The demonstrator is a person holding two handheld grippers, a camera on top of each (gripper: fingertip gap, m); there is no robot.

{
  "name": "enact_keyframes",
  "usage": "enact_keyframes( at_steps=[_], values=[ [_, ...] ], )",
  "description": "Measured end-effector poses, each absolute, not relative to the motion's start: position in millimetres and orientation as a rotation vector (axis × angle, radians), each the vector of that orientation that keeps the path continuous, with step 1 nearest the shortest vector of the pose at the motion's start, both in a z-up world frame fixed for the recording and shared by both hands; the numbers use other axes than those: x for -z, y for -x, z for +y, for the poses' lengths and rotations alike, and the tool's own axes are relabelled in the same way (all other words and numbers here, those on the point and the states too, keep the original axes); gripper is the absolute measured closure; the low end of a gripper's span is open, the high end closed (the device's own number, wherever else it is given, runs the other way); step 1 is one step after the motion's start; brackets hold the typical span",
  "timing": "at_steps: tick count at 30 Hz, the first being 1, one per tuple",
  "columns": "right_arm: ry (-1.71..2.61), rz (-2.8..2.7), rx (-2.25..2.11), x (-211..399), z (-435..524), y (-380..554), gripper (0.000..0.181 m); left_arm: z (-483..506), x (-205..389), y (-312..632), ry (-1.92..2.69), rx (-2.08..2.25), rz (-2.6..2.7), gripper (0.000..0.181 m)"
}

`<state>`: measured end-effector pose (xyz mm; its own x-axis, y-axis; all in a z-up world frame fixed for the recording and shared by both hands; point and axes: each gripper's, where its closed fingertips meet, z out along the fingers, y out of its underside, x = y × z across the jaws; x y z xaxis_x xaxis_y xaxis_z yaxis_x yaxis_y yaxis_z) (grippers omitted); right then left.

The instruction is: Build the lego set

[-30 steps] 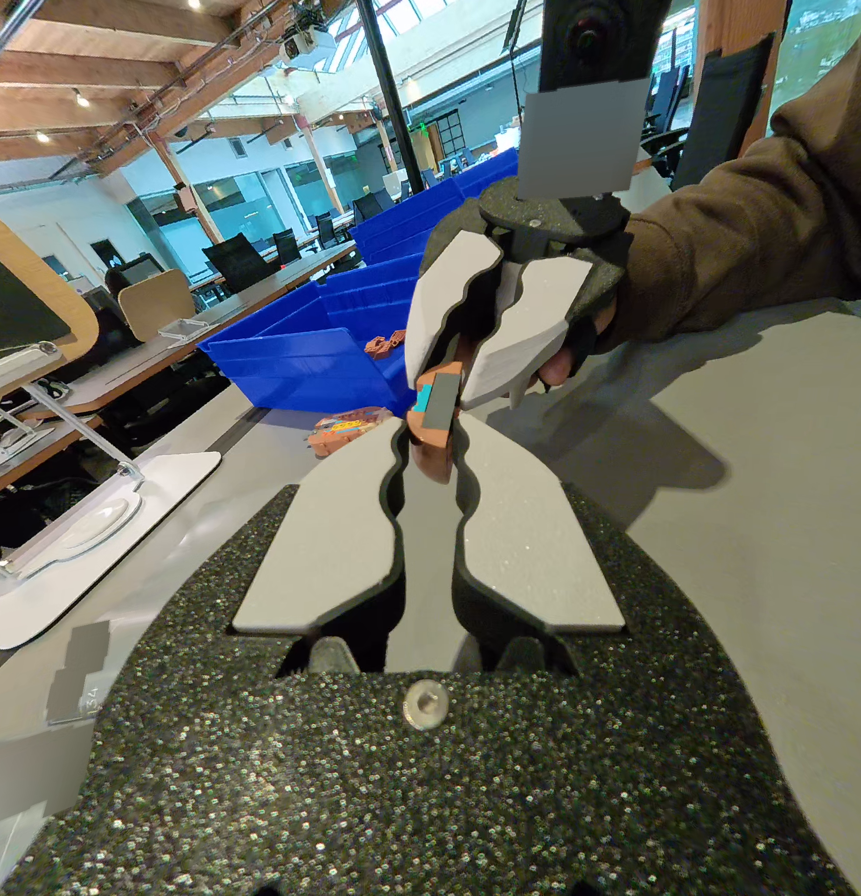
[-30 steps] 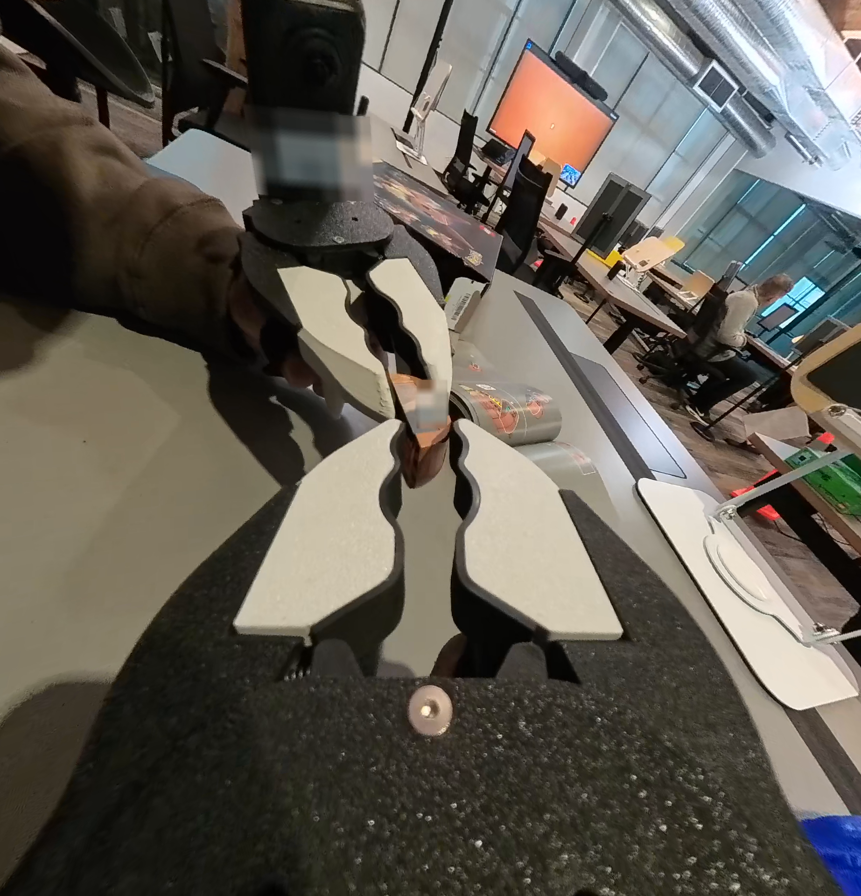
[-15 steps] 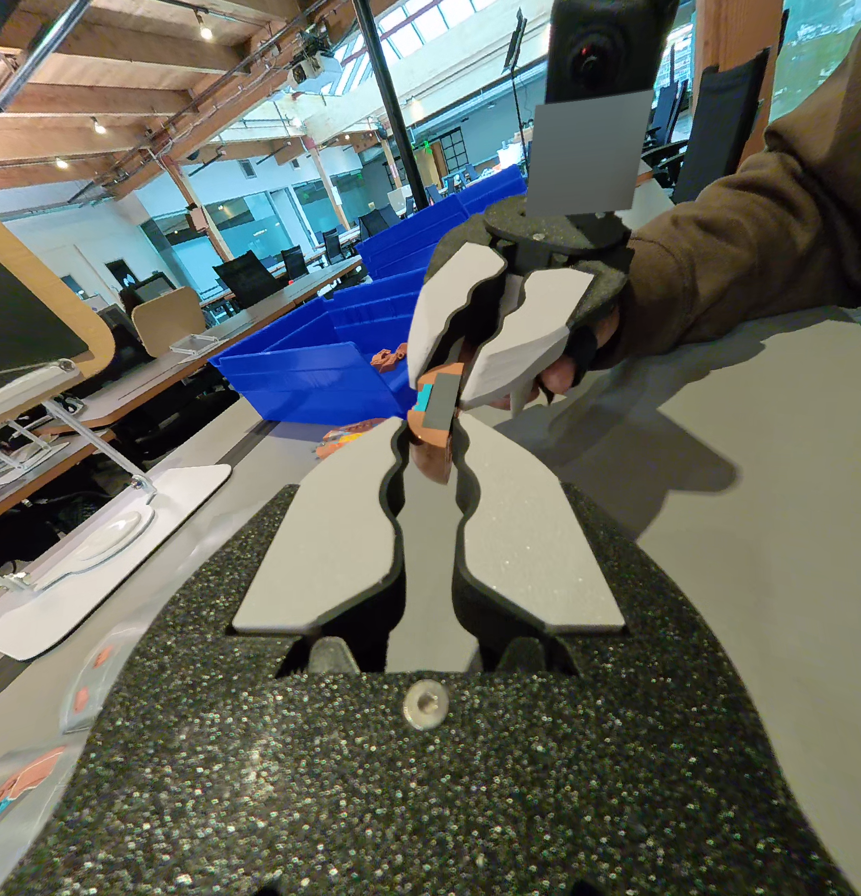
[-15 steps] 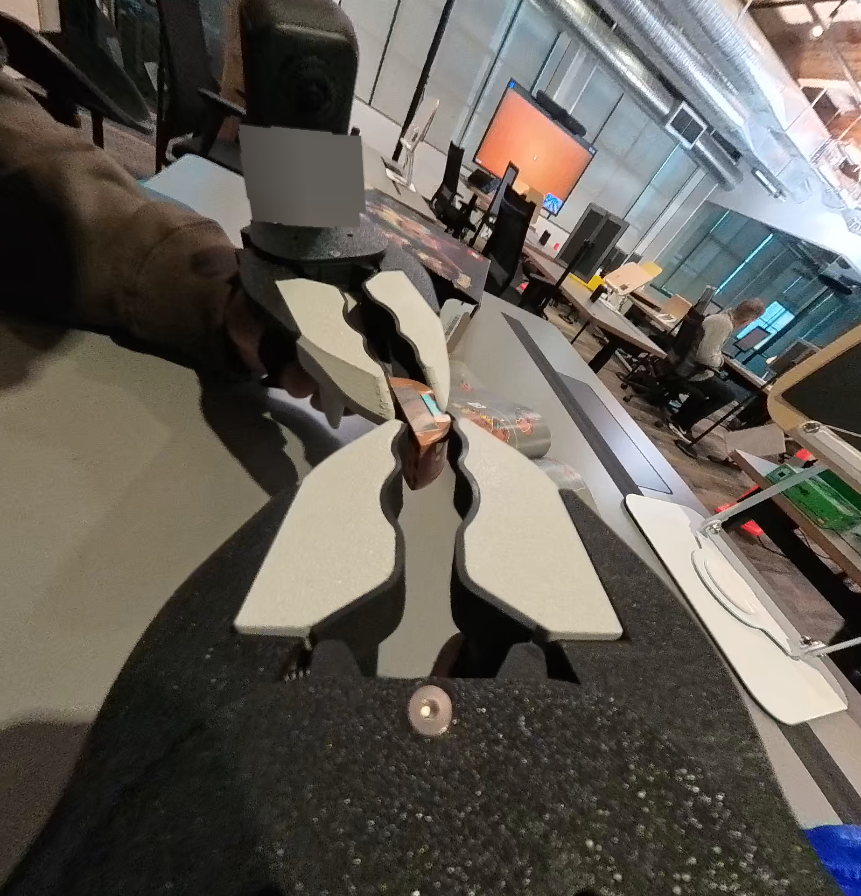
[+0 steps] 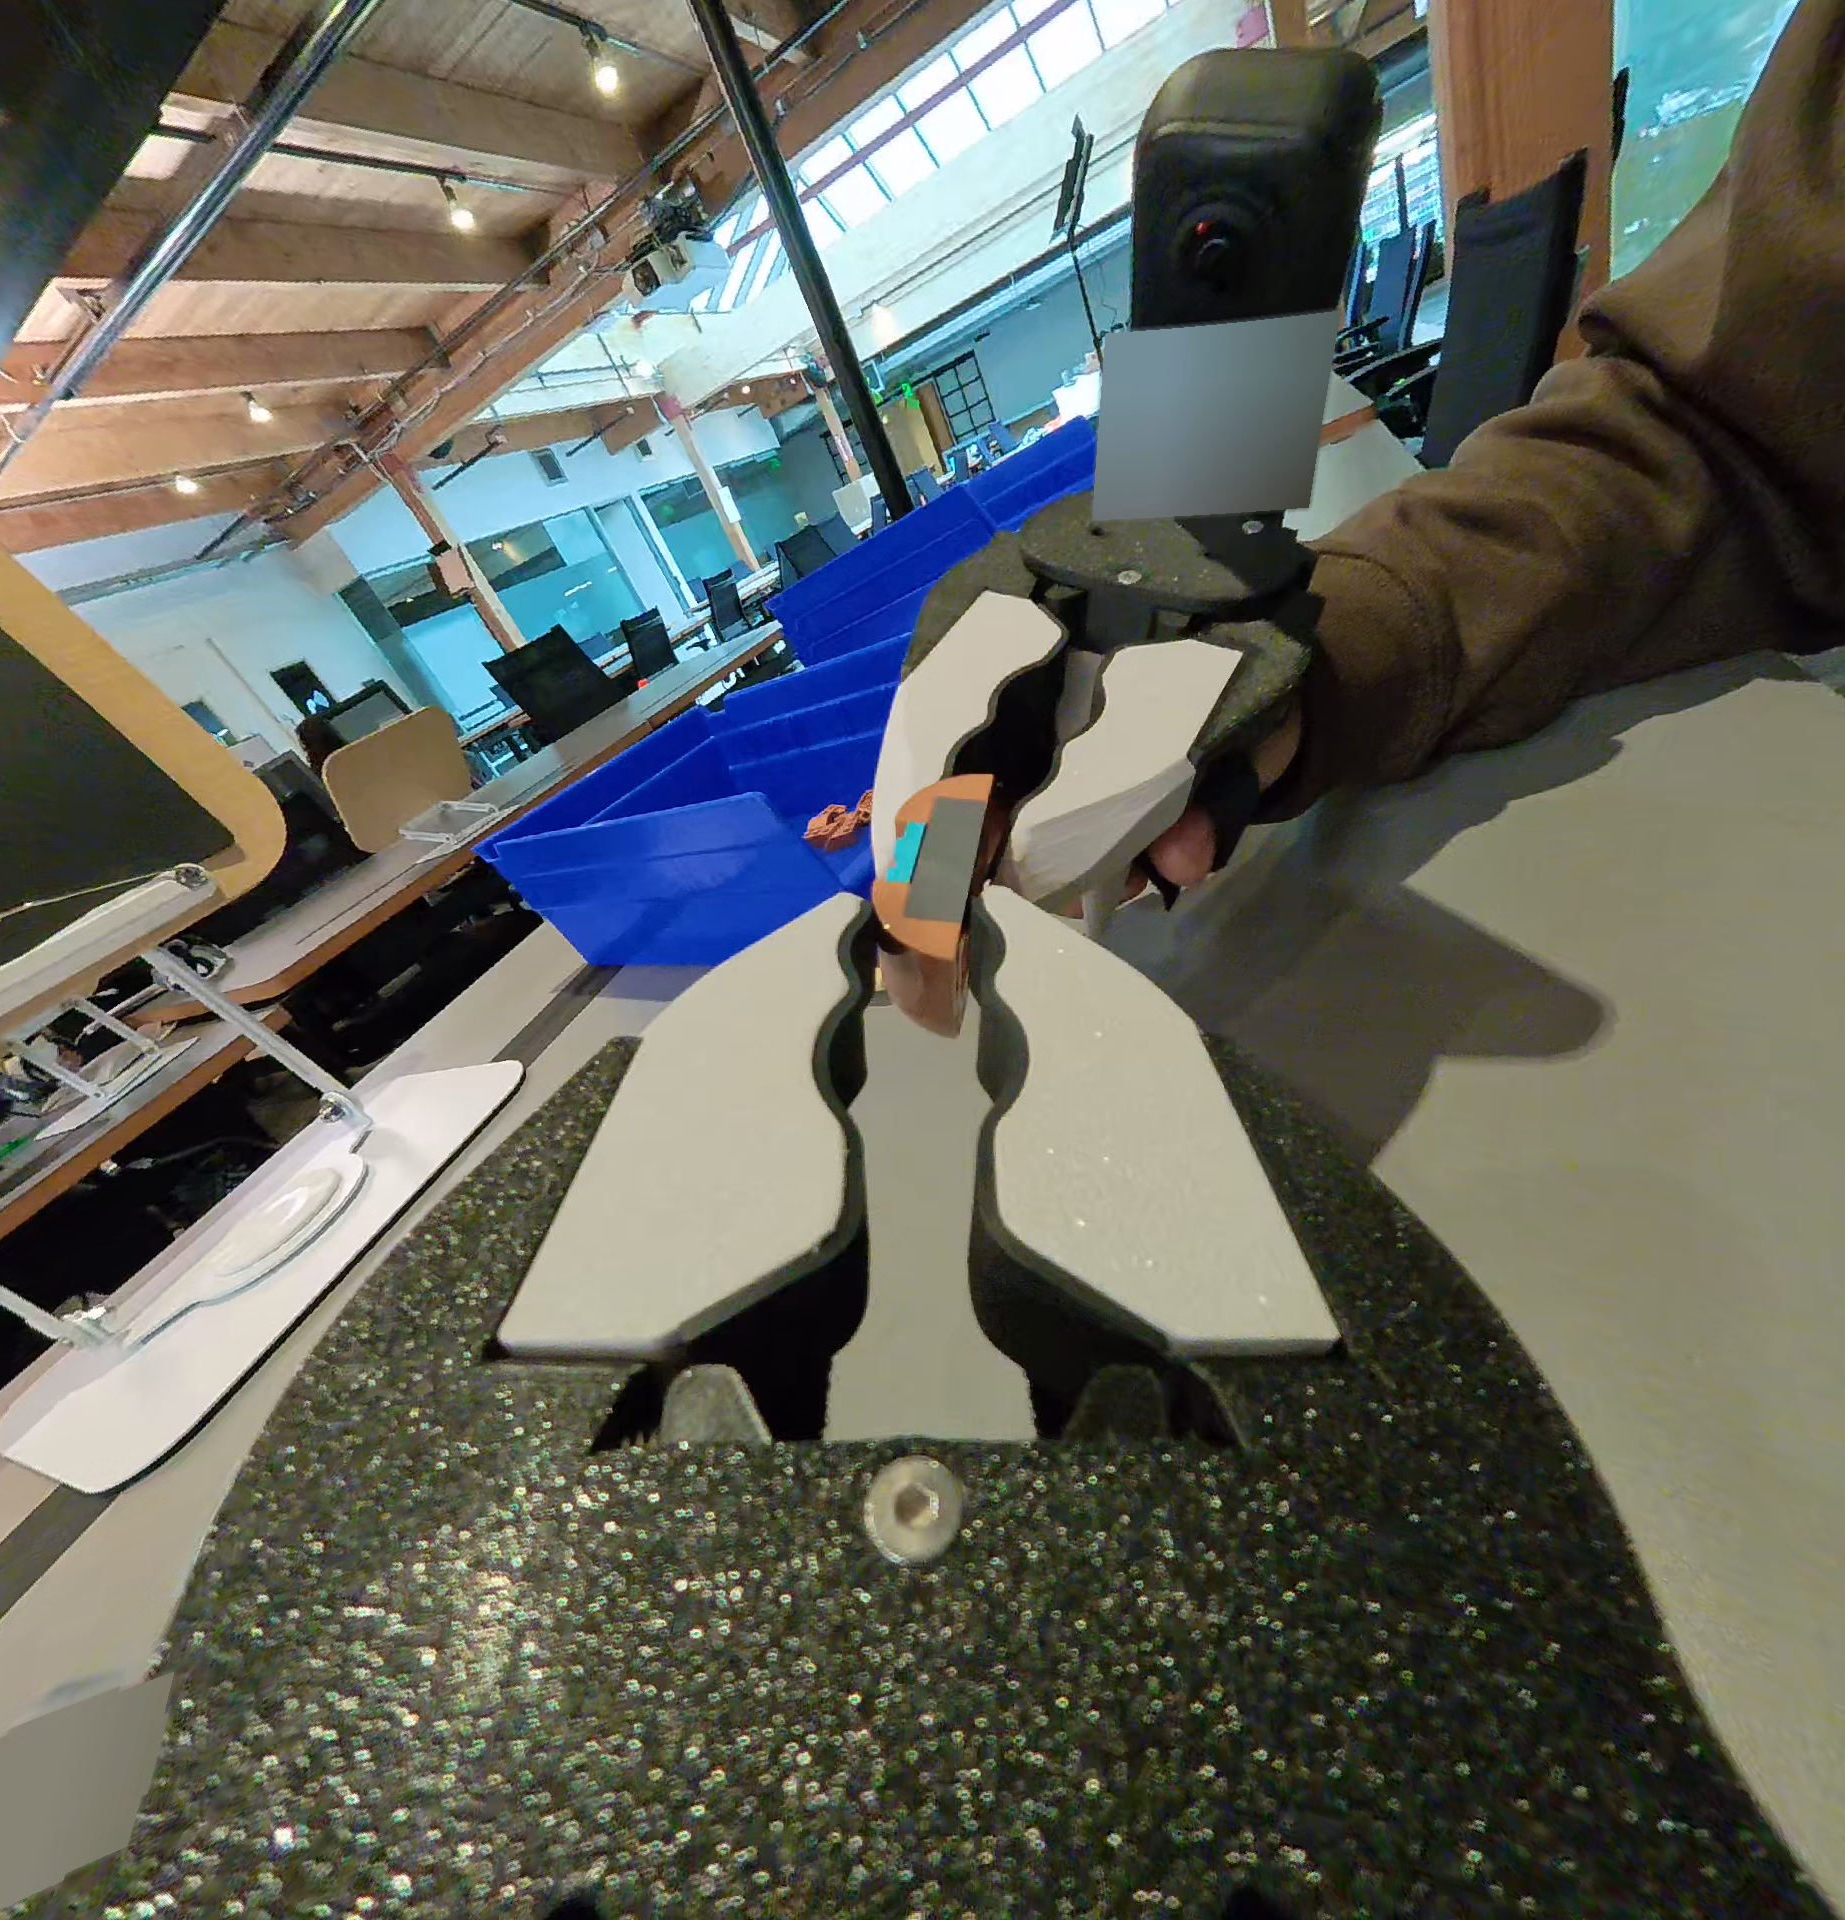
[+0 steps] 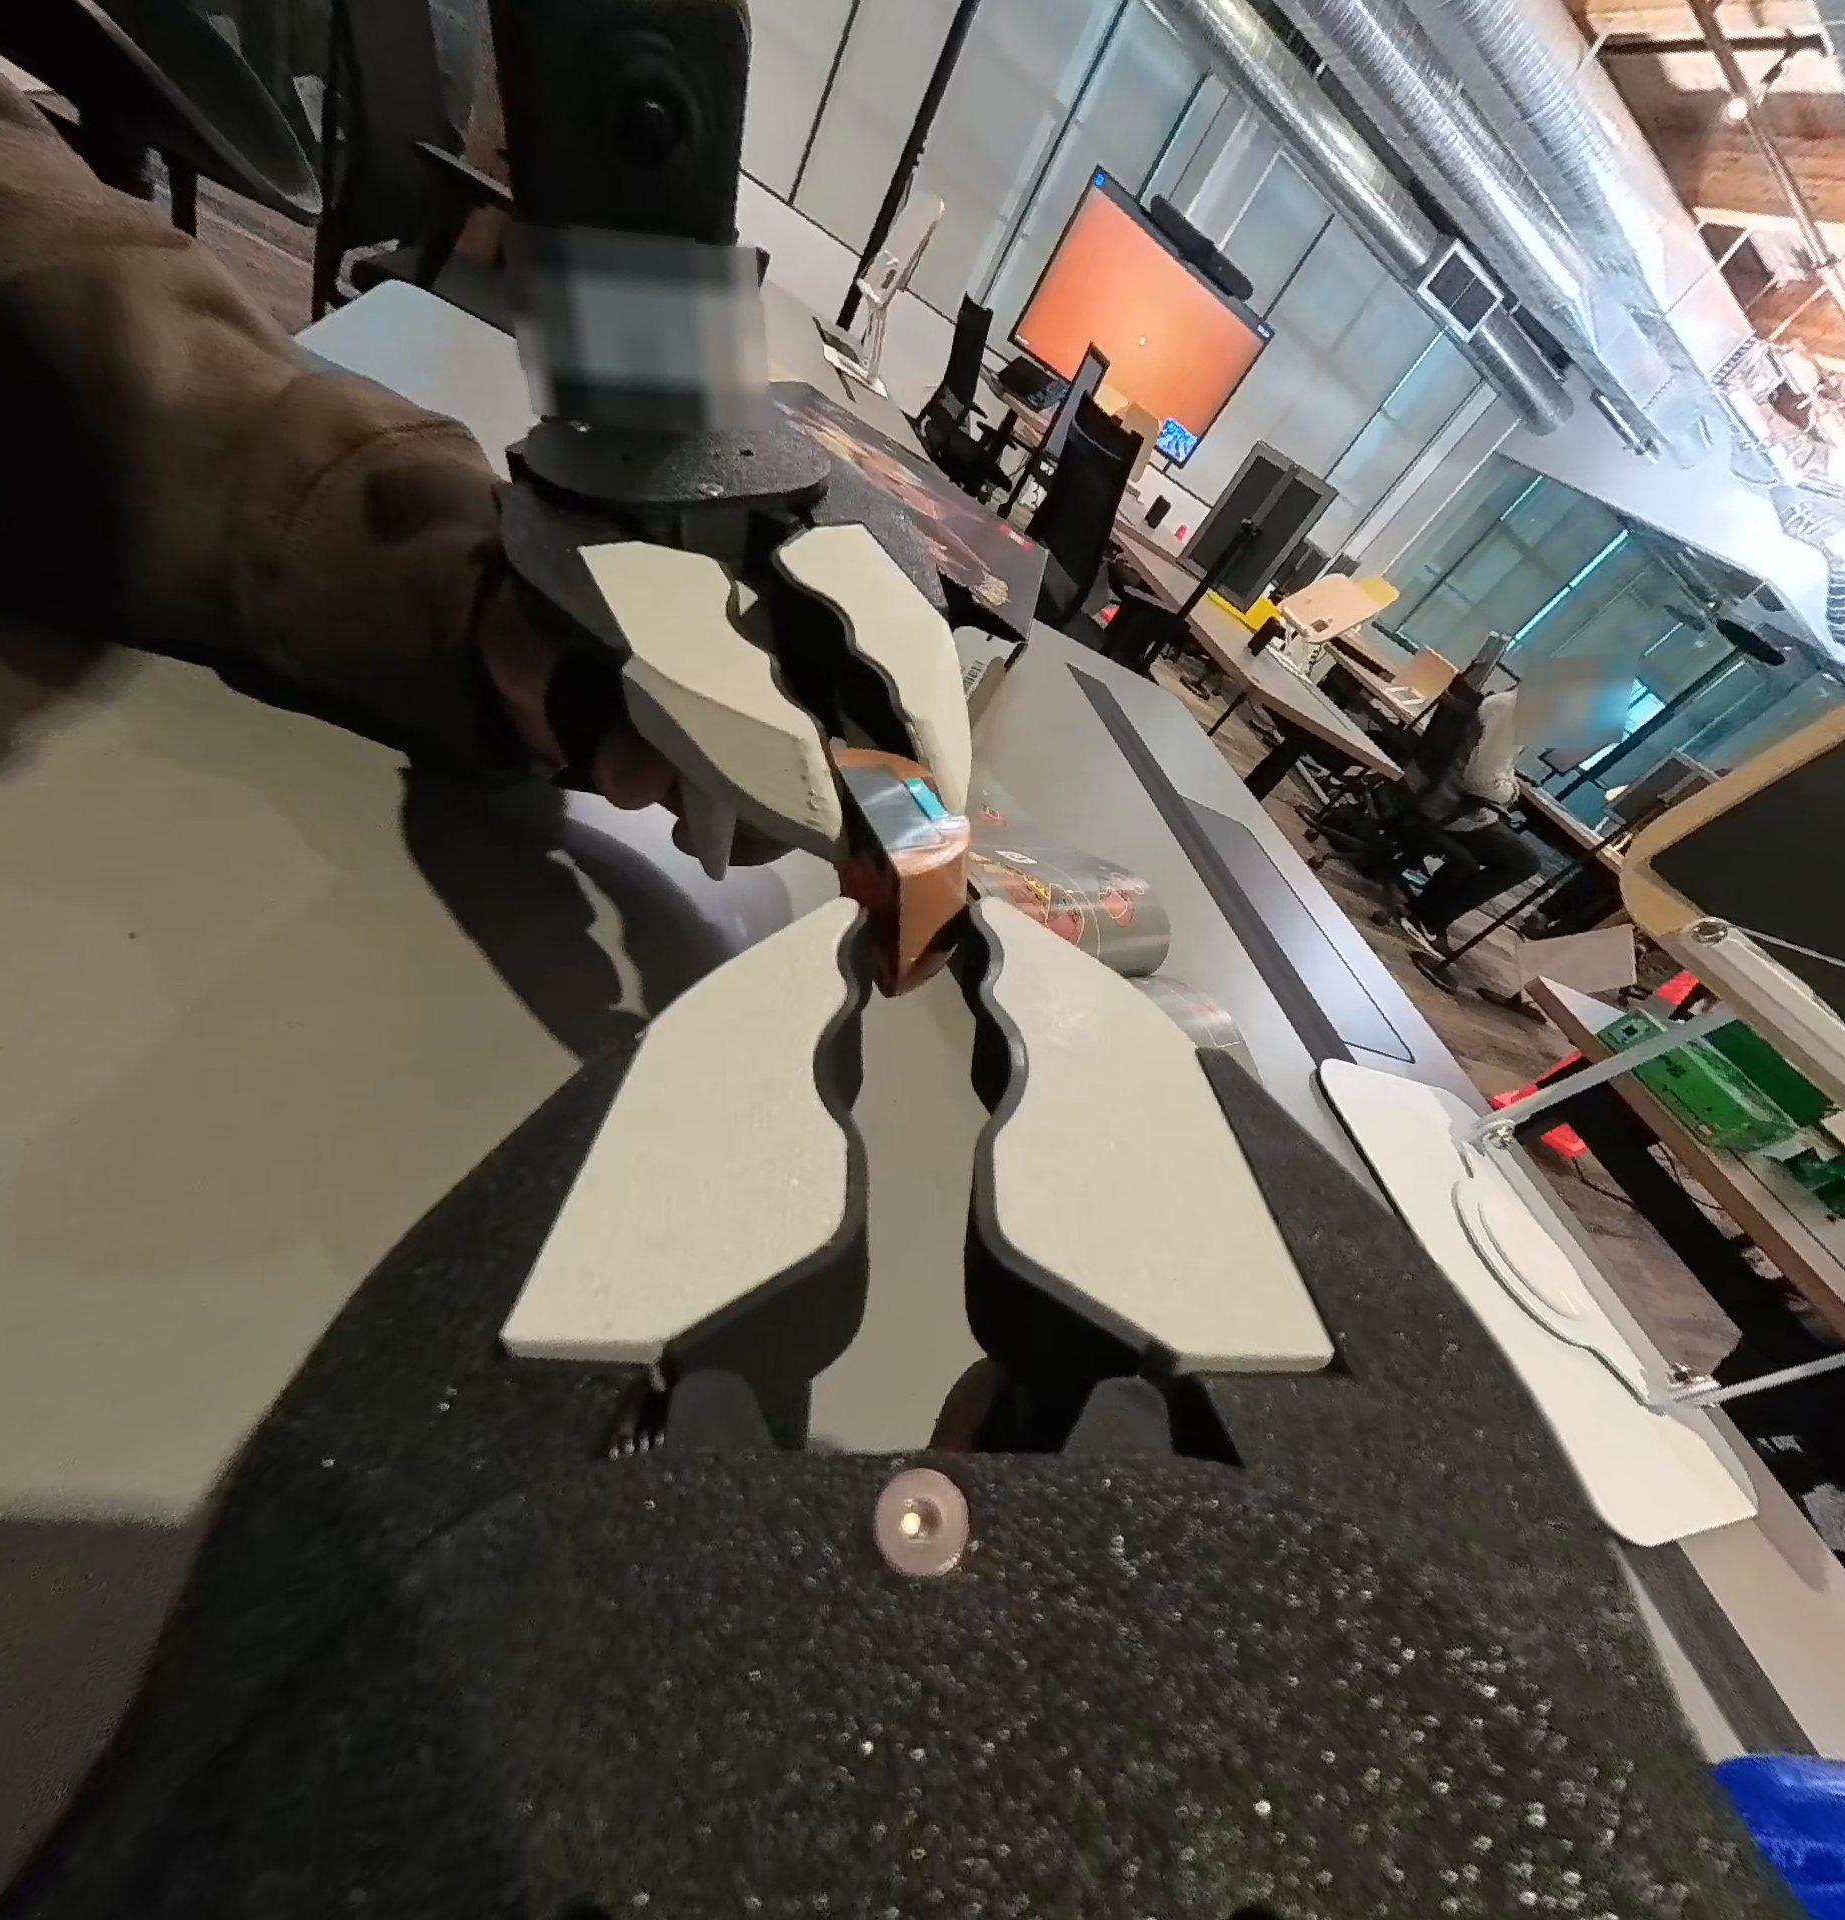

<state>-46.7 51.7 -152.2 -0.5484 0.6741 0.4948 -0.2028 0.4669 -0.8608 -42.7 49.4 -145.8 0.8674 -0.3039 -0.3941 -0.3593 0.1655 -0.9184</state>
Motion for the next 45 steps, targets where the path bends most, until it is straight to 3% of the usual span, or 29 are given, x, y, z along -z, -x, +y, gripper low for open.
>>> enact_keyframes(
  at_steps=[6,10,19,22,24,33,45],
  values=[
    [0.387,-1.786,-1.211,149,53,46,0.166,50,145,43,1.421,-0.035,0.553,0.164],
    [0.388,-1.753,-1.251,143,55,45,0.166,49,144,45,1.424,0.001,0.527,0.152],
    [0.387,-1.777,-1.255,147,52,45,0.166,50,146,43,1.426,-0.022,0.548,0.165],
    [0.396,-1.814,-1.151,152,59,50,0.163,54,151,48,1.474,-0.092,0.552,0.165],
    [0.396,-1.84,-1.038,154,66,54,0.152,55,154,56,1.51,-0.18,0.55,0.165],
    [0.308,-1.979,-0.681,179,57,64,0.147,66,183,67,1.685,-0.374,0.623,0.165],
    [0.336,-2.011,-0.602,181,58,71,0.166,66,190,71,1.738,-0.419,0.633,0.165]
  ],
)
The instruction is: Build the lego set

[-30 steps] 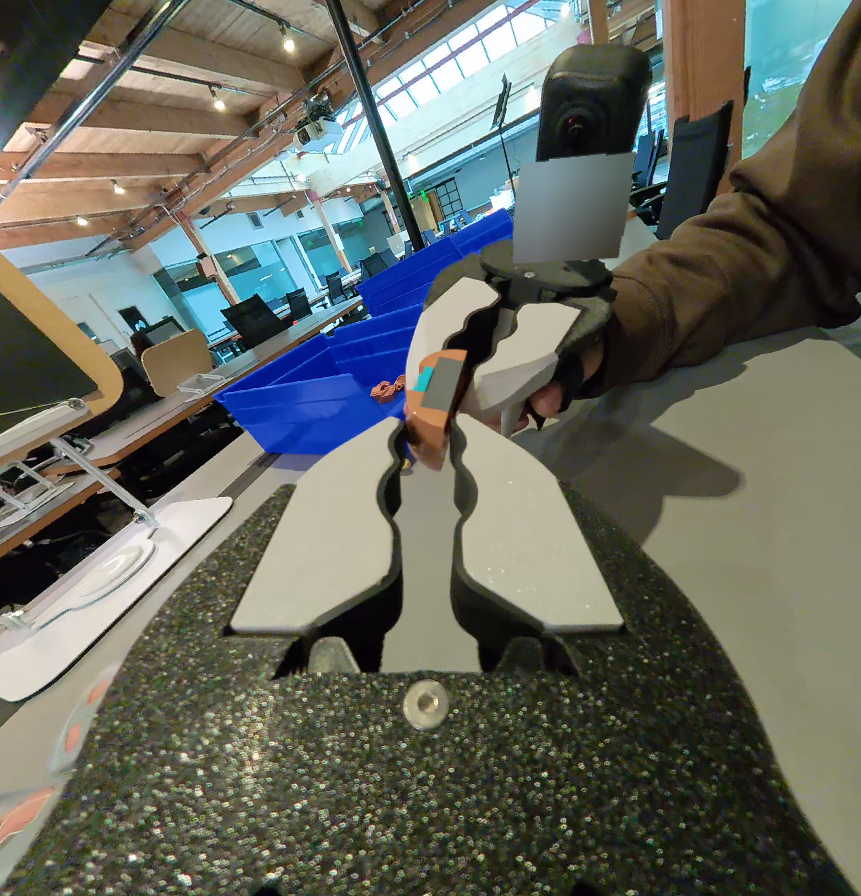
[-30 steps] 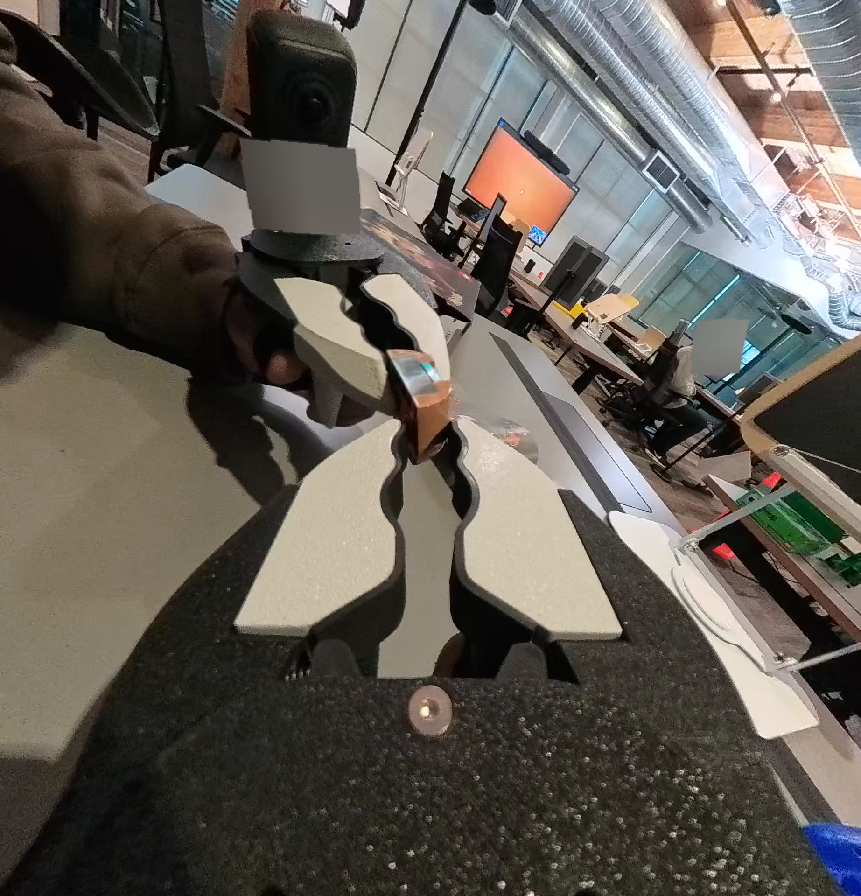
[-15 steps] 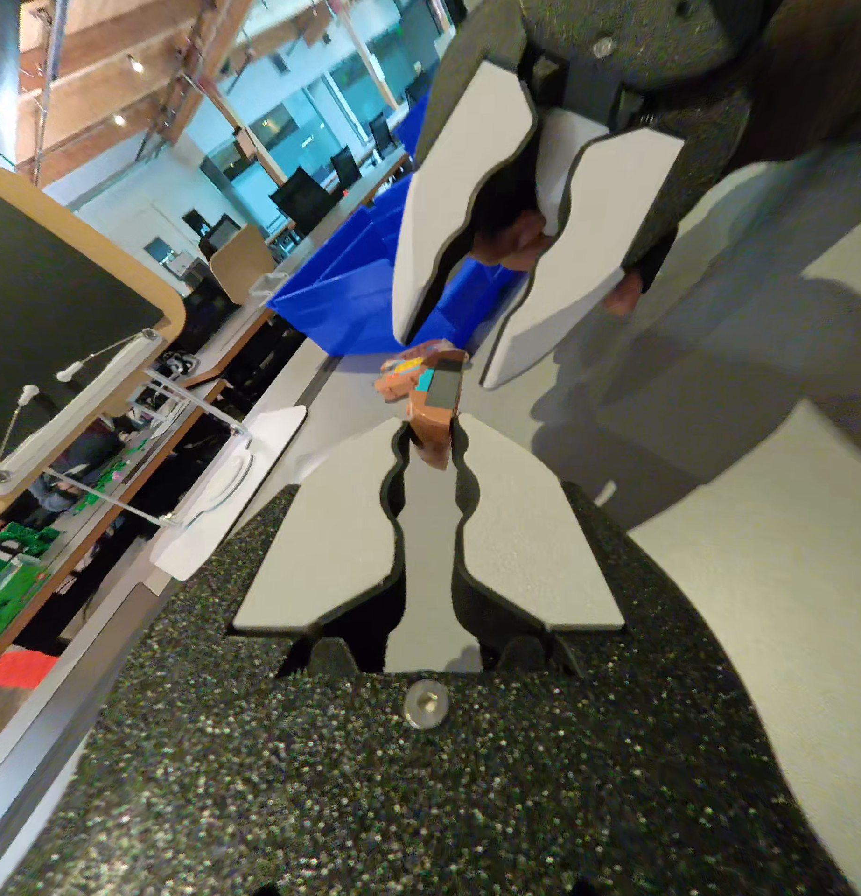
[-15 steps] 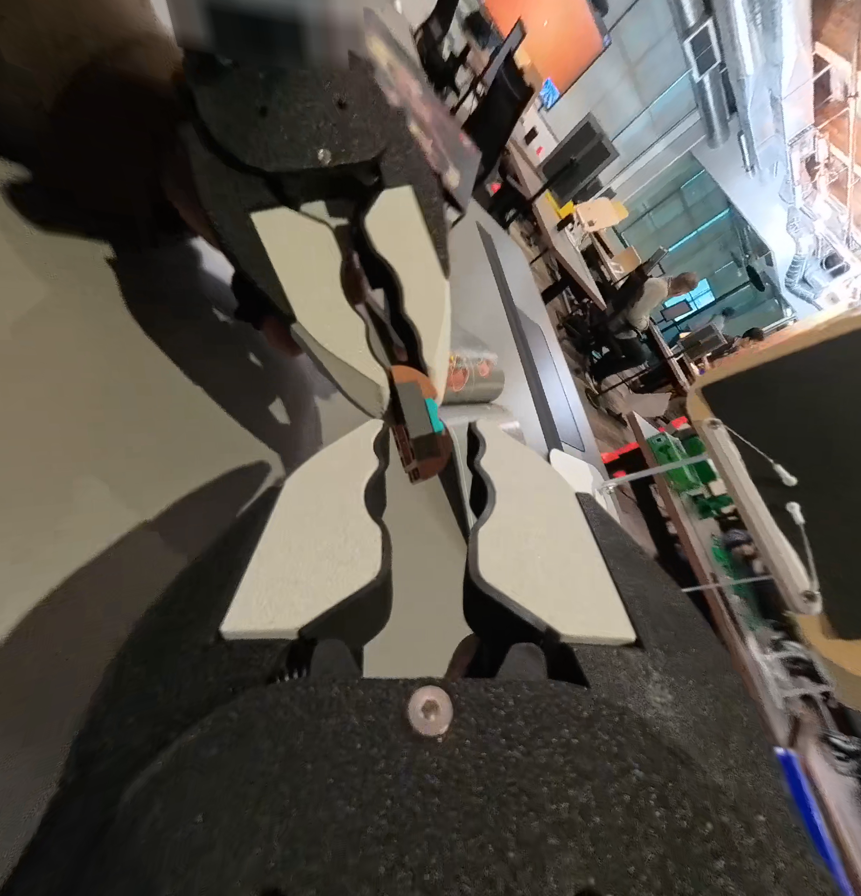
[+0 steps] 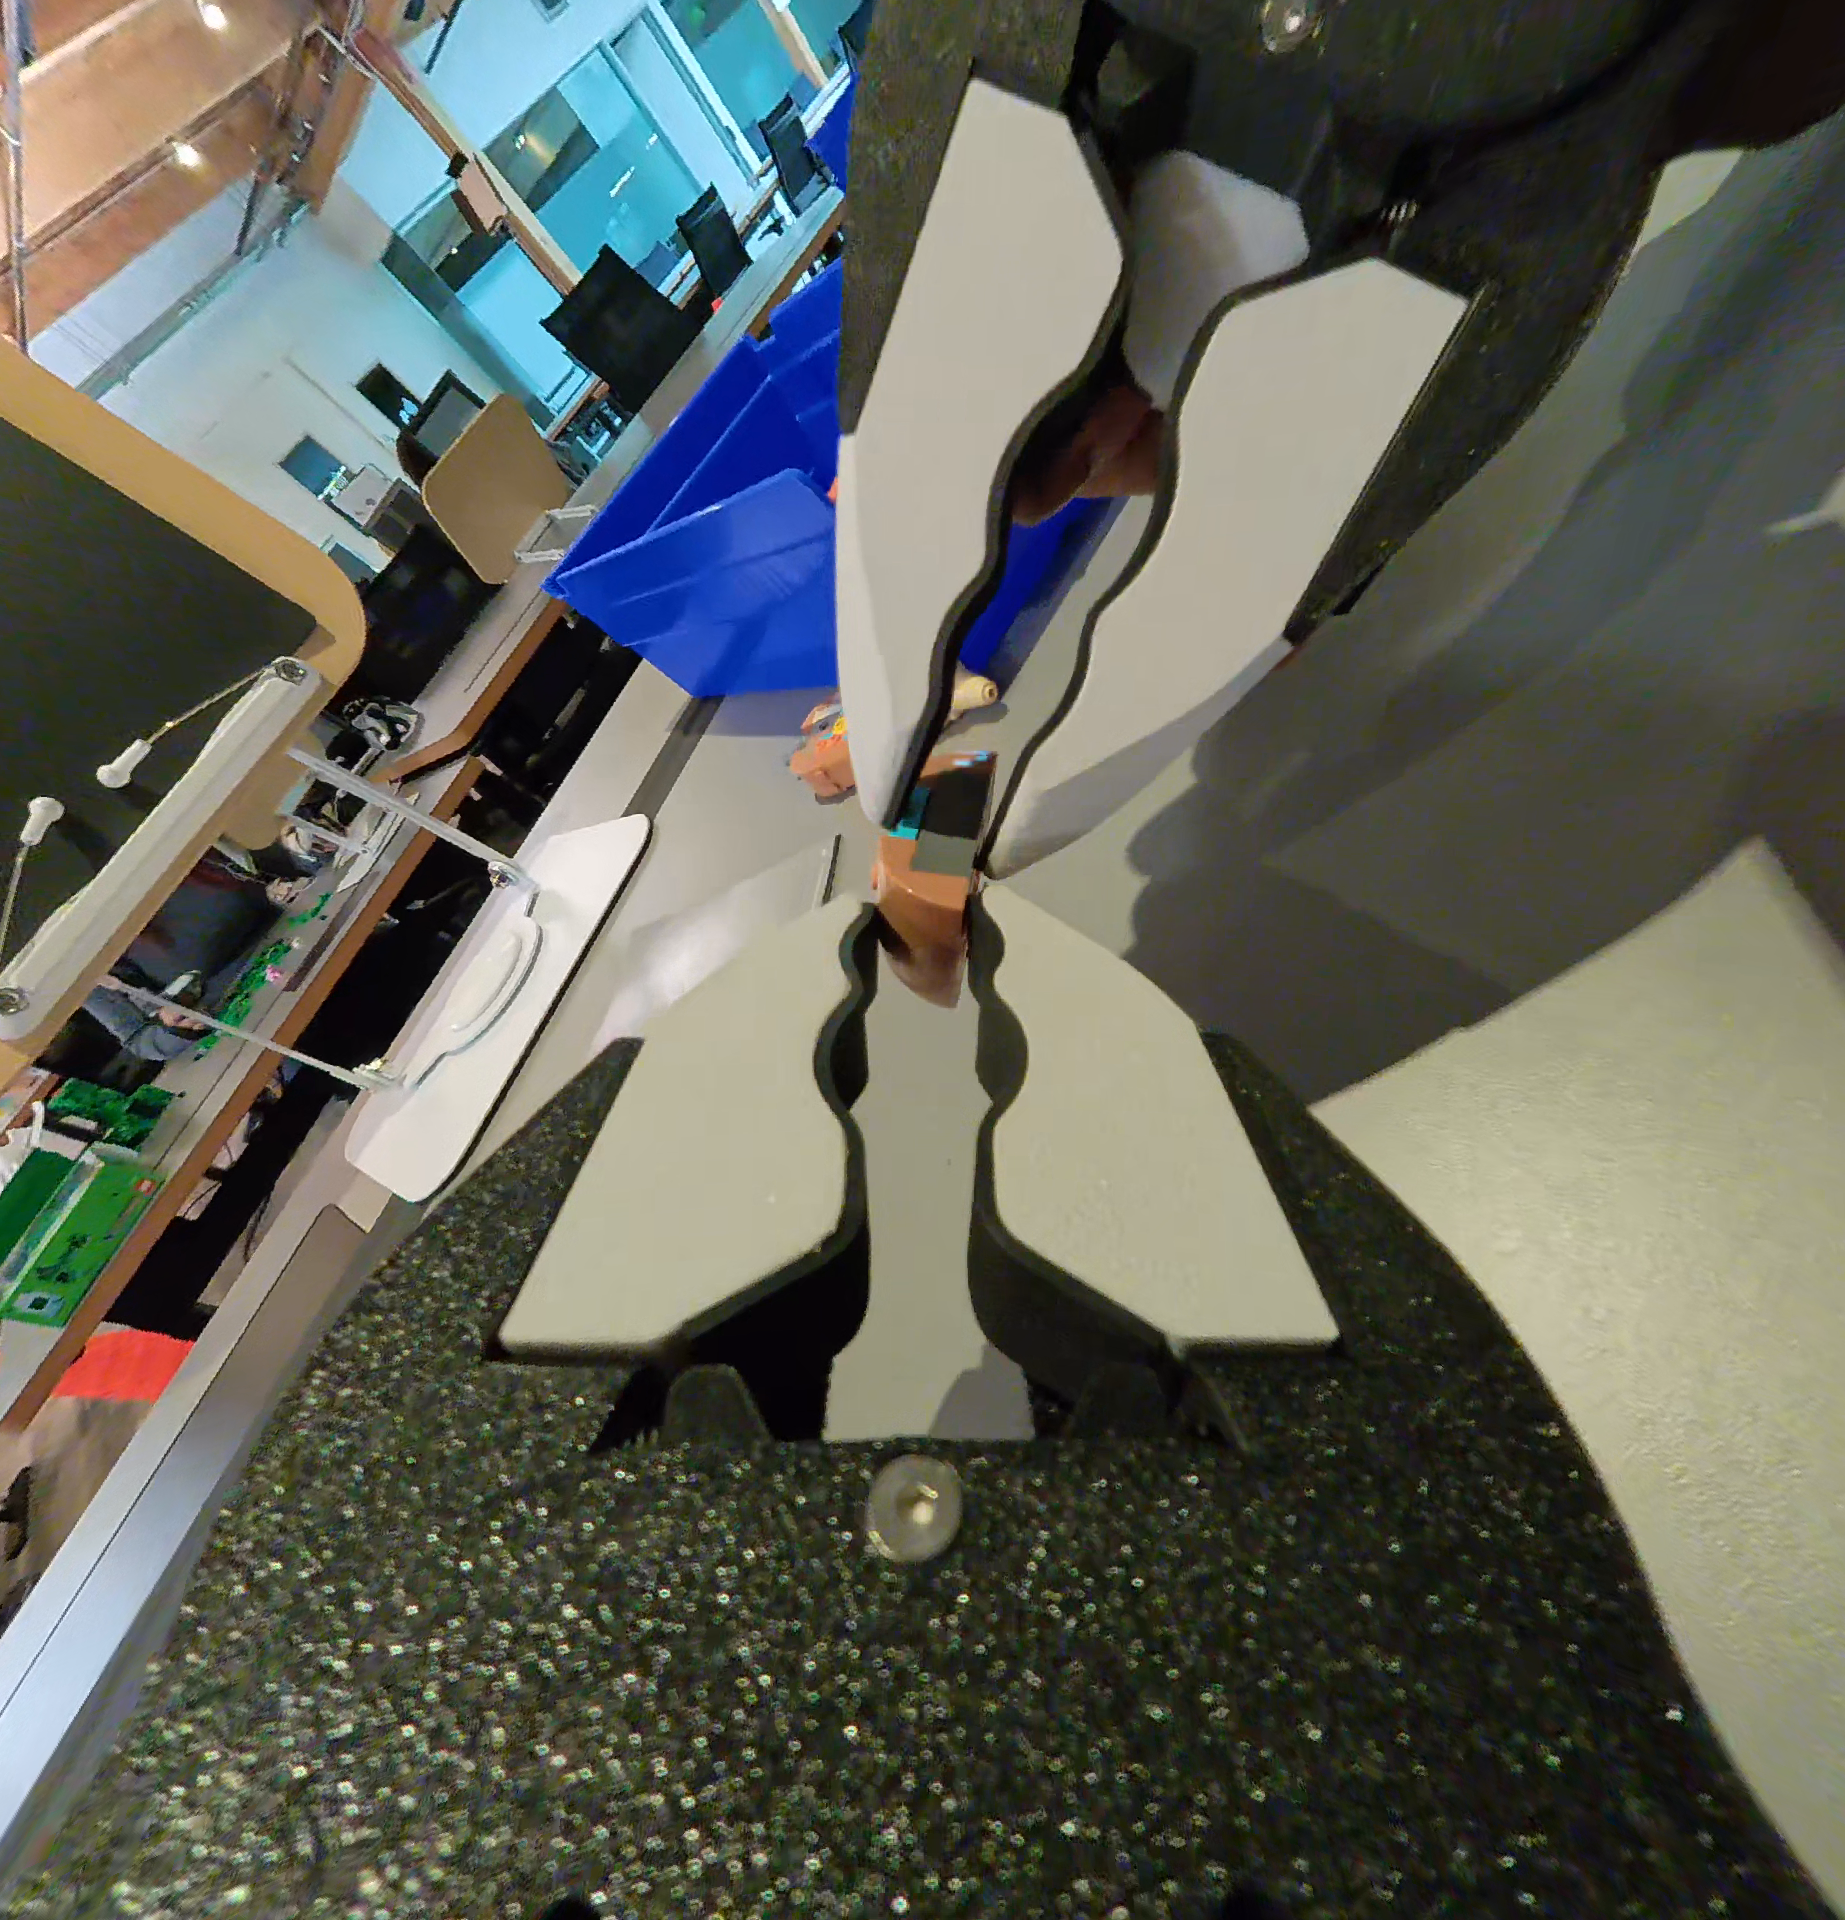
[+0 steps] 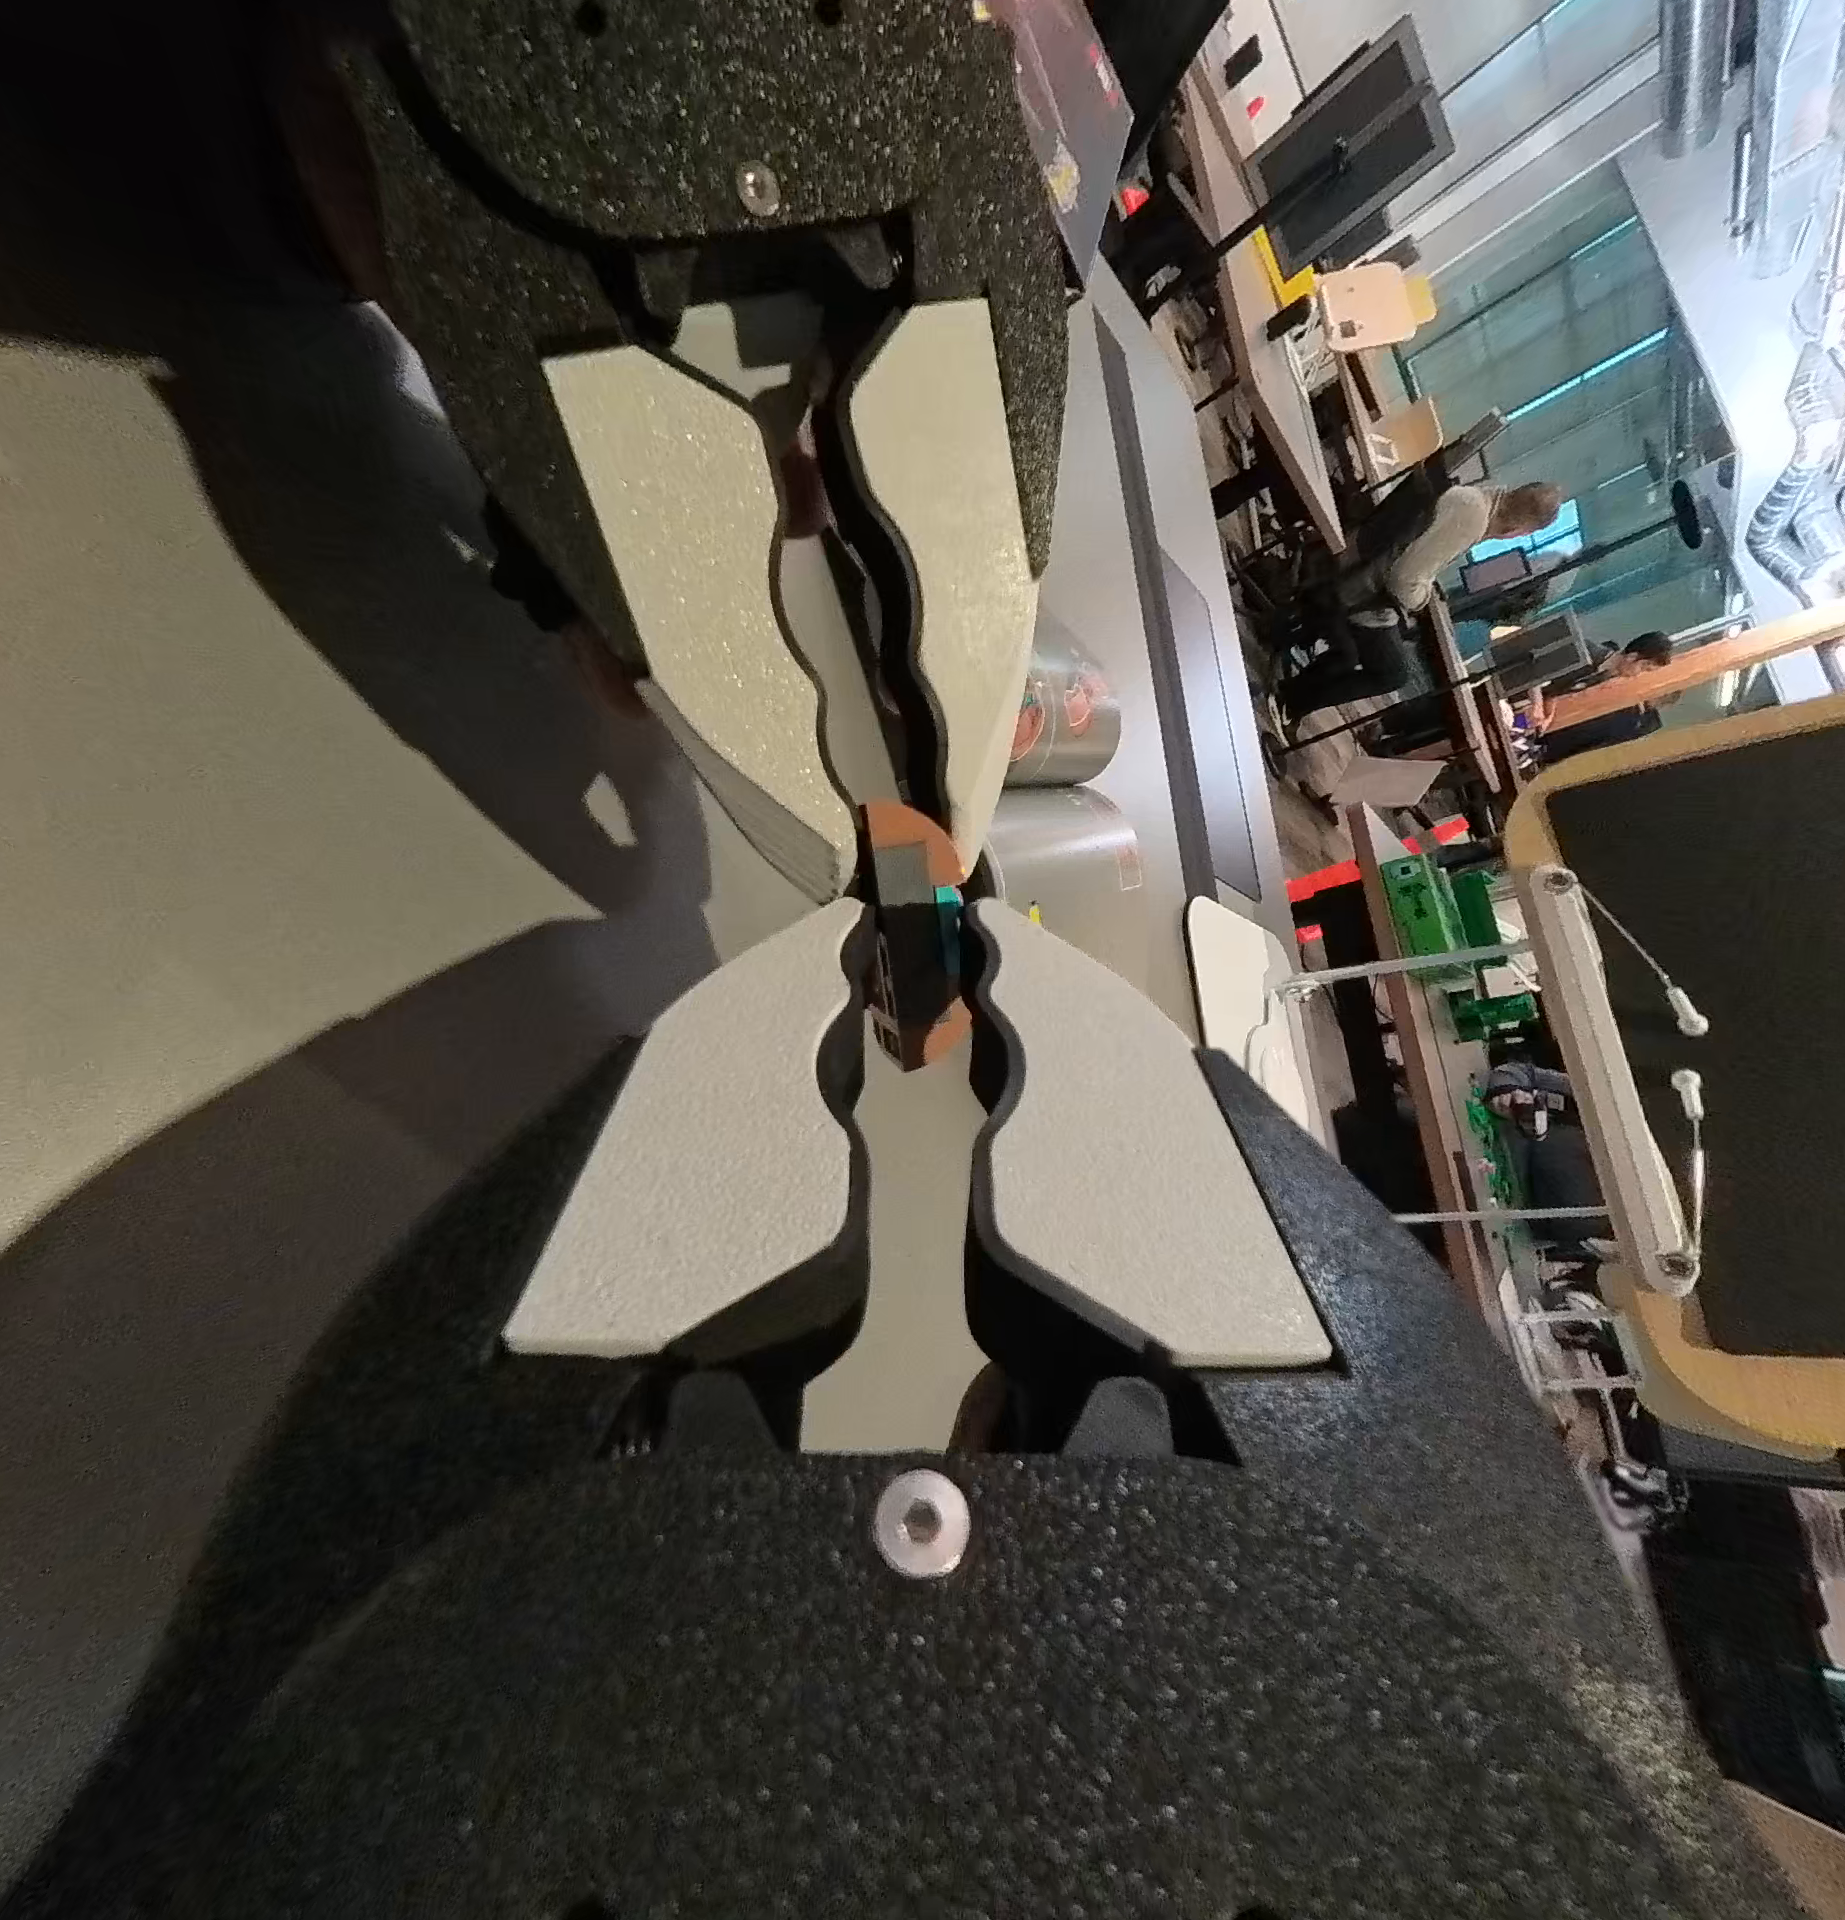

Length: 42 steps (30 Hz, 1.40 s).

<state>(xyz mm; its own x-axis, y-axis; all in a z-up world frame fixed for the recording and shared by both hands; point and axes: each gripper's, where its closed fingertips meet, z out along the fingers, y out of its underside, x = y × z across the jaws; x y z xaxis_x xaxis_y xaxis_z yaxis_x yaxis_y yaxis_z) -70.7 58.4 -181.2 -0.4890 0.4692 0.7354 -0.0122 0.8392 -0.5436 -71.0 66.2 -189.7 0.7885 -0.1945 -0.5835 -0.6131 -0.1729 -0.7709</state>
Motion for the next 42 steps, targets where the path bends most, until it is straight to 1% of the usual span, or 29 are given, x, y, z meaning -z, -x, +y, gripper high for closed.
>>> enact_keyframes(
  at_steps=[26,27,29,30,32,35,39,42],
  values=[
    [0.397,-2.028,-0.681,186,59,72,0.167,67,194,71,1.751,-0.385,0.618,0.165],
    [0.402,-2.024,-0.689,186,60,72,0.165,67,195,72,1.759,-0.356,0.605,0.165],
    [0.419,-2.026,-0.716,186,63,71,0.143,67,198,75,1.778,-0.334,0.581,0.165],
    [0.441,-2.027,-0.742,185,65,70,0.135,67,198,76,1.778,-0.321,0.576,0.165],
    [0.483,-2.02,-0.82,183,69,68,0.131,65,195,74,1.756,-0.257,0.551,0.165],
    [0.508,-2.0,-0.889,182,71,67,0.134,63,182,68,1.679,-0.159,0.53,0.165],
    [0.498,-1.946,-0.992,170,66,64,0.153,58,171,62,1.601,-0.067,0.518,0.165],
    [0.474,-1.938,-1.021,167,62,60,0.163,56,165,60,1.566,-0.001,0.499,0.165]
  ],
)
